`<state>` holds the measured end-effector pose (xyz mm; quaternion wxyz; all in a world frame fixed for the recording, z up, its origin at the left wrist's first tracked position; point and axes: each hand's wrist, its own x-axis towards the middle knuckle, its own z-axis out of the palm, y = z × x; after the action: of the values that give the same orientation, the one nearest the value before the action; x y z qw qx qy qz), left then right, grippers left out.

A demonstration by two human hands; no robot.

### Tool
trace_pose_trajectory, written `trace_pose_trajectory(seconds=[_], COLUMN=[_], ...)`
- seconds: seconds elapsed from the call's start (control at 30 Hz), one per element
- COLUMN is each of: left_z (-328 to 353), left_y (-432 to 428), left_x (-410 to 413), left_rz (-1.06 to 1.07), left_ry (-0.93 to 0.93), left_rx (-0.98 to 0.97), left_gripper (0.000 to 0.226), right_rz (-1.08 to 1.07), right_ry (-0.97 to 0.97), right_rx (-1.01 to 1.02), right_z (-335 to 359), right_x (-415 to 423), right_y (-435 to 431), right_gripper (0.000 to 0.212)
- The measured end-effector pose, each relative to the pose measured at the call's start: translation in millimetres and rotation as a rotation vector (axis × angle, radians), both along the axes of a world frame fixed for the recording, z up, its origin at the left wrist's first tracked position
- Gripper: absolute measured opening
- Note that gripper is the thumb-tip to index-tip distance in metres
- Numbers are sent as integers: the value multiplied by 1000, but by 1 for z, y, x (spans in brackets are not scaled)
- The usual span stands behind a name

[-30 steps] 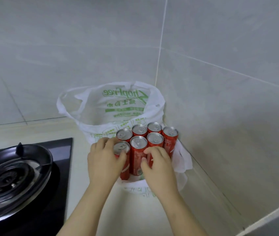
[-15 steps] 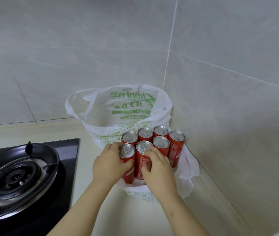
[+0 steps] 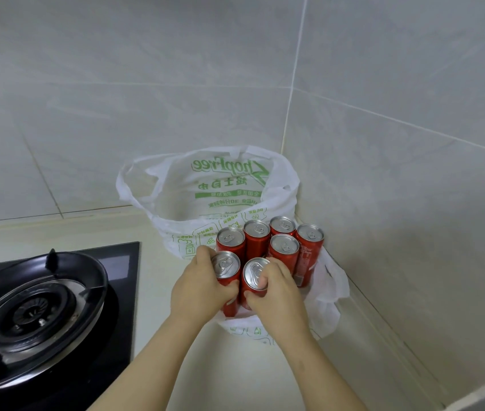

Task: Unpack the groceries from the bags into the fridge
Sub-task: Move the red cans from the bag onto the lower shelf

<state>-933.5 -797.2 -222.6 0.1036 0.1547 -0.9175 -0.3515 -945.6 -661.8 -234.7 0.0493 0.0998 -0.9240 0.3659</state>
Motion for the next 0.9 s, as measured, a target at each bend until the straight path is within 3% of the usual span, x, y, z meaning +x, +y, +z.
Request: trace_pose_trajectory(seconds=[0.13,0.43,0.57,0.73,0.9], left_z=[0,1,-2,-9,-11], left_y=[-1,-3,-2,-3,2], left_x=[1,-3,-5,-11,-10], left_rz=[-25,-51,-49,-37,12], left_ry=[7,15,27,33,78], left_rx=[67,102,125,181,270], left_gripper=[48,47,51,60,48], right_rz=[-47,-119,-115,-85,-74], right_ry=[-17,-64,-78,-92,-158], right_rx=[-37,-192,-244,-239,-294], right_z=[5,8,5,-1,-4], right_x=[1,3,-5,-6,-2], right_y=[2,11,12,11,15], right_gripper=[49,38,58,52,50])
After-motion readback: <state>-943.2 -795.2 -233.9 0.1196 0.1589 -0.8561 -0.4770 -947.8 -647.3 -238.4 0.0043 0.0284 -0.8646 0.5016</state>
